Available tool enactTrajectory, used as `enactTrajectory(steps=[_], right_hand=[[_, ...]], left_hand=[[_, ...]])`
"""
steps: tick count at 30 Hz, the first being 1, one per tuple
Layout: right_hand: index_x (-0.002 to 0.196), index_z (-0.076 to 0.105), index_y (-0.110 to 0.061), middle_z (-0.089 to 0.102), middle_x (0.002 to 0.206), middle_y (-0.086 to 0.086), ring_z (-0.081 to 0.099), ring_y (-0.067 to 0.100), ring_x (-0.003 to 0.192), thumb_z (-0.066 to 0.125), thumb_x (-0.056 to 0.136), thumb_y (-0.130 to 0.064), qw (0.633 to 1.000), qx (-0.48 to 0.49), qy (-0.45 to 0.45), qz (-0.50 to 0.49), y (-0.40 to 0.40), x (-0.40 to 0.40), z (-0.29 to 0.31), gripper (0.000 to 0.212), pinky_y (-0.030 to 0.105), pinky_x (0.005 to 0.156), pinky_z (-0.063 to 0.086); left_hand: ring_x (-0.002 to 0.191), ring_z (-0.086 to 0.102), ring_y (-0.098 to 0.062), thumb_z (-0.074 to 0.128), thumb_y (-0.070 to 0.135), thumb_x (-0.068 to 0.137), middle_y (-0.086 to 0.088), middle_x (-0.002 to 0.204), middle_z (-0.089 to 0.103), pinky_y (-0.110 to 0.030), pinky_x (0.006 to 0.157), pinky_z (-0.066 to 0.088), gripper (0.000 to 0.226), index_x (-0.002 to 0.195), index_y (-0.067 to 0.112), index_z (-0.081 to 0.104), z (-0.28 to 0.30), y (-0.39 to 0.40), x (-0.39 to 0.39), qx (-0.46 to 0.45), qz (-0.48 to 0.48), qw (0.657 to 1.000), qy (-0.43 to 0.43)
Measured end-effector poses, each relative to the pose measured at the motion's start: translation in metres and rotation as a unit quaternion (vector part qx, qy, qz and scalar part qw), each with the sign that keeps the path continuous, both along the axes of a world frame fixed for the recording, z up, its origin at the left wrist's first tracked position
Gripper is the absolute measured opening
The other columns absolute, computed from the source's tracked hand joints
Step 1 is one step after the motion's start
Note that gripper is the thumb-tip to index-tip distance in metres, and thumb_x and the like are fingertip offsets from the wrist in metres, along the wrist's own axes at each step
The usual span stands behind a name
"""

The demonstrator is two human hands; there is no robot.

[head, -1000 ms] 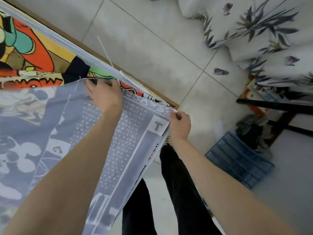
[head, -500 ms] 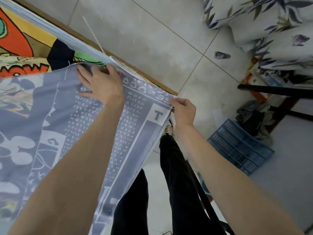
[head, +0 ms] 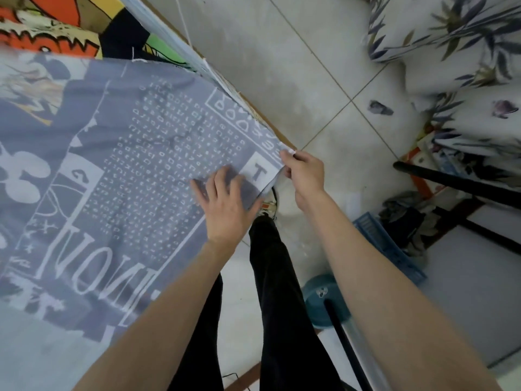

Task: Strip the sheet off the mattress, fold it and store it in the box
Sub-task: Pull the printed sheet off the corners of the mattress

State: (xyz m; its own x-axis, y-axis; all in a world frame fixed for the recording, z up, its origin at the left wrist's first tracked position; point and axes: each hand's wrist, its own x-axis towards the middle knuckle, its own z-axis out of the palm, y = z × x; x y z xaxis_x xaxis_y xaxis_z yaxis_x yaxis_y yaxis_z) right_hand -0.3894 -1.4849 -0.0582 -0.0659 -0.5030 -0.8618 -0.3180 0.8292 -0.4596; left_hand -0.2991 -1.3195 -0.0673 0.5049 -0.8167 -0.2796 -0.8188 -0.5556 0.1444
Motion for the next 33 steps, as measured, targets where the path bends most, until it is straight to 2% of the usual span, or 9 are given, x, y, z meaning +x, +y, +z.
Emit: enactTrajectory(steps=[3,6,9,14,18,22,25,29,33], right_hand=[[0.074,0.062,-0.011,0.058,0.069,0.002,0.053,0.015,0.063,0.076,0.086,-0.016,1.000,-0.011,-0.004,0.020,-0.003,-0.005,-0.002,0.020,0.028,0.062,0.045],[0.076,0.054,-0.011,0.062,0.081,0.010,0.059,0.019,0.068,0.077,0.087,-0.014,0.999,-0.004,-0.033,0.010,-0.005,-0.009,-0.001,0.026,0.025,0.062,0.052],[0.085,0.052,-0.008,0.064,0.086,0.012,0.060,0.022,0.072,0.078,0.086,-0.014,0.999,0.004,-0.046,-0.005,-0.005,-0.008,0.000,0.027,0.028,0.066,0.056],[0.074,0.050,-0.015,0.067,0.086,0.011,0.062,0.022,0.074,0.078,0.087,-0.016,1.000,0.006,-0.019,-0.002,-0.006,-0.007,-0.008,0.030,0.037,0.076,0.060],[0.075,0.051,-0.014,0.068,0.089,0.013,0.063,0.024,0.080,0.079,0.086,-0.014,1.000,0.023,-0.011,0.005,-0.001,-0.011,-0.014,0.030,0.043,0.083,0.060],[0.079,0.055,-0.012,0.070,0.093,0.015,0.065,0.026,0.083,0.080,0.085,-0.013,0.999,0.046,-0.028,0.004,0.002,-0.011,-0.016,0.026,0.048,0.087,0.058],[0.080,0.055,-0.010,0.069,0.091,0.016,0.065,0.027,0.082,0.078,0.087,-0.011,0.999,0.025,-0.019,0.009,0.000,-0.007,-0.017,0.024,0.048,0.086,0.059],[0.077,0.051,-0.010,0.067,0.089,0.016,0.065,0.027,0.079,0.075,0.089,-0.011,1.000,-0.011,-0.014,0.012,0.002,0.002,-0.014,0.026,0.045,0.082,0.060],[0.089,0.058,-0.008,0.066,0.088,0.016,0.064,0.025,0.070,0.069,0.093,-0.011,1.000,-0.021,0.010,0.020,0.004,0.003,0.002,0.013,0.039,0.074,0.061]], left_hand=[[0.115,0.054,-0.033,0.069,0.058,0.084,-0.009,0.122,0.060,-0.066,0.112,0.027,0.044,0.102,0.018,0.066,-0.009,-0.007,-0.012,-0.014,-0.005,0.999,-0.035],[0.110,0.053,-0.029,0.066,0.054,0.086,-0.004,0.113,0.061,-0.063,0.114,0.027,0.036,0.097,0.020,0.066,-0.011,-0.006,-0.018,-0.033,0.004,0.999,-0.035],[0.104,0.053,-0.024,0.062,0.042,0.095,0.000,0.107,0.064,-0.063,0.113,0.029,0.023,0.092,0.020,0.070,-0.012,-0.003,-0.016,-0.058,0.010,0.997,-0.045],[0.092,0.059,-0.024,0.056,0.031,0.098,0.001,0.096,0.062,-0.056,0.113,0.028,0.021,0.087,0.018,0.069,-0.011,-0.005,-0.022,-0.062,0.006,0.997,-0.036],[0.090,0.059,-0.020,0.057,0.032,0.098,0.004,0.096,0.063,-0.045,0.103,0.034,0.020,0.088,0.021,0.070,-0.010,0.004,-0.028,-0.068,0.018,0.997,-0.017],[0.096,0.057,-0.021,0.061,0.045,0.095,0.003,0.106,0.060,-0.043,0.092,0.034,0.022,0.099,0.023,0.064,-0.012,0.021,-0.034,-0.005,0.026,1.000,0.008],[0.093,0.059,-0.023,0.062,0.043,0.095,0.002,0.099,0.062,-0.040,0.082,0.038,0.023,0.098,0.020,0.063,-0.011,0.033,-0.034,0.017,0.029,0.999,0.020],[0.089,0.063,-0.025,0.061,0.032,0.099,0.000,0.092,0.066,-0.039,0.075,0.046,0.017,0.095,0.016,0.066,-0.004,0.039,-0.032,0.008,0.085,0.992,0.096],[0.111,0.060,-0.024,0.055,0.025,0.101,-0.001,0.120,0.066,-0.038,0.088,0.051,0.027,0.127,0.018,0.059,0.011,0.041,-0.024,0.046,0.144,0.949,0.275]])
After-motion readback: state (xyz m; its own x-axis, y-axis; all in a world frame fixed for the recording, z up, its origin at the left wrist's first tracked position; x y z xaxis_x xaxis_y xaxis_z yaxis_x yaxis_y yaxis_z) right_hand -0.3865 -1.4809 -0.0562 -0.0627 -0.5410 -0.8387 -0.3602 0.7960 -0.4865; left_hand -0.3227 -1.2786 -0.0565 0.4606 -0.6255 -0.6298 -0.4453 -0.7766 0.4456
